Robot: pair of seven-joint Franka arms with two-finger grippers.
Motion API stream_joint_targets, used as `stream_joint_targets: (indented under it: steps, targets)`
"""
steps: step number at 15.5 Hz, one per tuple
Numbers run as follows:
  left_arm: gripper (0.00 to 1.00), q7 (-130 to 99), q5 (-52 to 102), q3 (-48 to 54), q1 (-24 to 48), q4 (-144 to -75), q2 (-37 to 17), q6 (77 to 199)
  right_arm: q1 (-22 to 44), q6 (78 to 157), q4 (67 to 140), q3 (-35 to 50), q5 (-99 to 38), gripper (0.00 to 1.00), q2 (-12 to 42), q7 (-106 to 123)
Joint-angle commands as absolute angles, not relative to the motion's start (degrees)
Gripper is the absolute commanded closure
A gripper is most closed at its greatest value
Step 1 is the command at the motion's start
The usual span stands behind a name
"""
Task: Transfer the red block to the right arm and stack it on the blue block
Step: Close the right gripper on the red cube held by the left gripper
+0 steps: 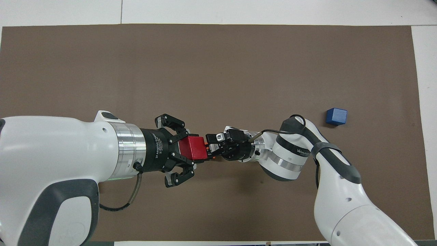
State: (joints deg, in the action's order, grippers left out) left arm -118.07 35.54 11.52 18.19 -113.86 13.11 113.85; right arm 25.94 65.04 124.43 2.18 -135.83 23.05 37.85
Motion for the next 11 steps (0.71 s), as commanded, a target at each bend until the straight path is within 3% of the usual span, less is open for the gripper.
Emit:
stream_joint_targets:
  steps: [1,4,5,7,8,11]
  targets:
    - [1.00,-118.7,36.7,11.3,18.1,-116.3,15.6,114.3,26.6,68.5,125.6,2.6,-137.9,0.18,20.4,36.4]
    - [1.00,-118.6,36.7,11.3,18.2,-117.3,16.1,114.6,27.5,68.8,125.6,2.6,-139.1,0.25,20.3,36.6]
    - [1.00,-118.6,36.7,11.3,18.1,-117.5,16.2,114.5,27.5,69.2,125.7,2.6,-139.1,0.37,20.1,36.6]
    - [1.00,-118.6,36.7,11.3,18.1,-117.5,16.3,114.3,27.5,71.8,125.9,2.6,-139.0,0.87,19.1,35.9]
    - [1.00,-118.6,36.7,11.3,18.1,-117.5,16.3,114.1,27.5,73.1,125.8,2.6,-139.0,1.00,18.6,34.9]
    - [1.00,-118.6,36.7,11.3,18.1,-117.8,16.4,114.0,26.6,75.6,125.3,2.5,-138.1,1.00,17.4,31.9]
